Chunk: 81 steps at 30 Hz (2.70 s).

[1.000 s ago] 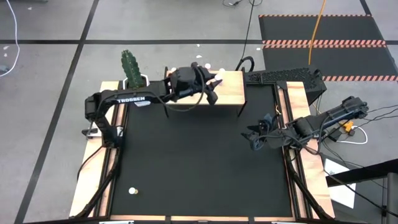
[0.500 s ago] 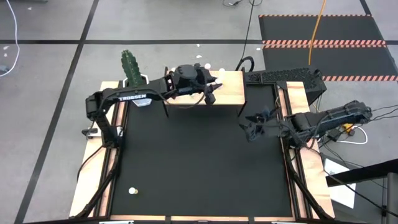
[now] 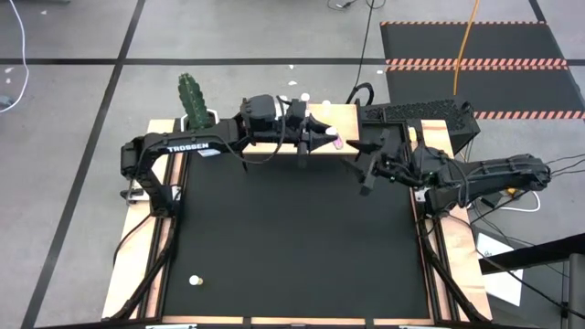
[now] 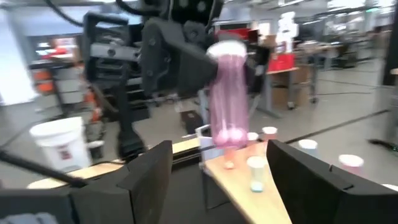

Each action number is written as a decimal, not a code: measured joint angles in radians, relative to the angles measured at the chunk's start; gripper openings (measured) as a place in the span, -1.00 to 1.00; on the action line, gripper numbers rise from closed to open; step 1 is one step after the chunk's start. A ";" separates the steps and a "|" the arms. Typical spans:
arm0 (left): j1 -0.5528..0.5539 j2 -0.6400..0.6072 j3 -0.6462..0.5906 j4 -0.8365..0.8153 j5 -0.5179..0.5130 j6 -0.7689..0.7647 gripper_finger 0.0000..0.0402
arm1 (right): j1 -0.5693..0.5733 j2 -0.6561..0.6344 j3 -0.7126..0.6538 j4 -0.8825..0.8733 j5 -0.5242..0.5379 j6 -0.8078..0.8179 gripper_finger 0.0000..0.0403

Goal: Pick and place medicine bottles onto shelf by color
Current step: Put the pink pill bottle aligned with the other pink pill bottles on the shelf

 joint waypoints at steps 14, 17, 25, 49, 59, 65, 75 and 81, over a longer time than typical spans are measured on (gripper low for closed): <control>-0.037 0.000 0.000 0.032 0.004 -0.001 -0.44 | -0.067 0.000 0.000 0.038 -0.169 0.121 0.24; -0.040 0.000 0.000 0.033 0.003 -0.001 -0.44 | -0.083 0.000 0.000 0.039 -0.218 0.157 0.18; -0.060 0.000 0.000 0.039 0.003 -0.004 -0.44 | -0.106 0.000 0.000 0.038 -0.329 0.219 -0.13; -0.044 -0.016 0.000 -0.074 0.080 -0.066 0.14 | -0.107 0.000 0.001 -0.046 -0.331 0.234 -0.53; -0.021 -0.073 0.002 -0.172 0.154 -0.020 0.25 | -0.110 0.001 0.001 -0.100 -0.384 0.245 -0.53; -0.027 -0.058 0.002 -0.212 0.150 -0.022 0.23 | -0.114 0.016 -0.013 -0.108 -0.408 0.267 -0.53; -0.027 -0.057 0.001 -0.307 0.115 0.056 0.40 | -0.114 0.027 -0.014 -0.088 -0.410 0.276 -0.53; -0.018 -0.057 0.001 -0.277 0.098 0.092 0.32 | -0.114 0.027 -0.014 -0.088 -0.410 0.270 -0.53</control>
